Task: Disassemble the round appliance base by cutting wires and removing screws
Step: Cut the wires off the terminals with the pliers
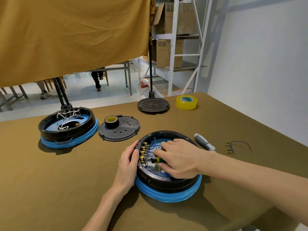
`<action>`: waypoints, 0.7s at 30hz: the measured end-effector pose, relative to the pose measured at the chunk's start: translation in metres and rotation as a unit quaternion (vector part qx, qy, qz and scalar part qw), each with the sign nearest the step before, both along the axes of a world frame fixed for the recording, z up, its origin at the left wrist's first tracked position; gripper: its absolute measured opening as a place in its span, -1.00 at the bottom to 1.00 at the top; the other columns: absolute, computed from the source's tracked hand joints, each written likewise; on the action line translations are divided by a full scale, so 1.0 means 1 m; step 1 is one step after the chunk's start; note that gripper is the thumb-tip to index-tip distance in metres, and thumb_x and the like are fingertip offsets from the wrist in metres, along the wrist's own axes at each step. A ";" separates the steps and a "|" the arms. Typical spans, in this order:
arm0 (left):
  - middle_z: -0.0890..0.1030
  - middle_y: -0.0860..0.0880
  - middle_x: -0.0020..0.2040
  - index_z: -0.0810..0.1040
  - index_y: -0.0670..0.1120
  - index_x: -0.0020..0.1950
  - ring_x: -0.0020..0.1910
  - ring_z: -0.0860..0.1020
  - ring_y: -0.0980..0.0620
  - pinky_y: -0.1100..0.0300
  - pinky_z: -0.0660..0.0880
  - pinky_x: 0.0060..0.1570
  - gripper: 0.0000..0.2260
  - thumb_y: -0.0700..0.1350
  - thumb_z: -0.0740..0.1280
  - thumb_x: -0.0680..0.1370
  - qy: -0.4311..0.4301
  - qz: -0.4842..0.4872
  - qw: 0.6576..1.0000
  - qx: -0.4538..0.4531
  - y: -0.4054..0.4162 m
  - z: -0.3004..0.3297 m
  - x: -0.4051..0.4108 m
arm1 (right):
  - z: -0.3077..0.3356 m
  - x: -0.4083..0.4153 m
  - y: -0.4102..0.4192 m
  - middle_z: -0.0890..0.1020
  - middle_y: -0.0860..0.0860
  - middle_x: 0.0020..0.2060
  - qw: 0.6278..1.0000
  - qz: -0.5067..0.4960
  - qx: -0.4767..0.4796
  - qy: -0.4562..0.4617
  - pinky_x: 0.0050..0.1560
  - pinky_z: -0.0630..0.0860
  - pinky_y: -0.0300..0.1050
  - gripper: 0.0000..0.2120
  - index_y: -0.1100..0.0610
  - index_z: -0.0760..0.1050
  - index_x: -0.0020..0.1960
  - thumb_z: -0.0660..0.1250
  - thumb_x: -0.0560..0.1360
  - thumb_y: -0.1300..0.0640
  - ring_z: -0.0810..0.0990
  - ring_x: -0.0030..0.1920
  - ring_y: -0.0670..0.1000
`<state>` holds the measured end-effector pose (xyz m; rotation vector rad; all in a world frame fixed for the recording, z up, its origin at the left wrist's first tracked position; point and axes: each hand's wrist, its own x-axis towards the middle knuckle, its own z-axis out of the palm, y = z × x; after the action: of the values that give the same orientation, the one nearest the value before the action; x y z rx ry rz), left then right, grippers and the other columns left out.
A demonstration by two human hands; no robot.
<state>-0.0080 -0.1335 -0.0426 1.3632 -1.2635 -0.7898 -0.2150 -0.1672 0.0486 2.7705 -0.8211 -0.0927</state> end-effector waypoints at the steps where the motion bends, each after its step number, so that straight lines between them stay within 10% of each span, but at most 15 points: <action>1: 0.49 0.06 0.46 0.37 0.06 0.57 0.46 0.43 0.09 -0.14 0.39 0.46 -0.62 0.00 0.14 0.74 -0.004 0.002 1.000 -0.001 0.000 -0.001 0.000 | 0.001 0.001 0.000 0.49 0.04 -0.12 1.000 0.006 -0.002 0.000 -0.08 0.47 0.08 -0.58 0.08 0.39 0.24 -0.03 0.67 -0.19 0.46 -0.20 0.06; 21: 0.48 0.05 0.46 0.37 0.05 0.57 0.47 0.41 0.09 -0.13 0.37 0.49 -0.63 -0.02 0.14 0.74 -0.018 0.005 1.000 -0.005 0.000 0.000 0.001 | 0.019 0.014 0.011 0.52 0.08 -0.15 0.994 0.059 -0.091 0.027 -0.18 0.39 0.00 -0.59 0.14 0.50 0.08 0.06 0.65 -0.16 0.45 -0.24 0.08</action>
<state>-0.0071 -0.1338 -0.0429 1.3807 -1.2863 -0.7549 -0.2005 -0.1565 0.0678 2.6260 -0.6184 -0.0669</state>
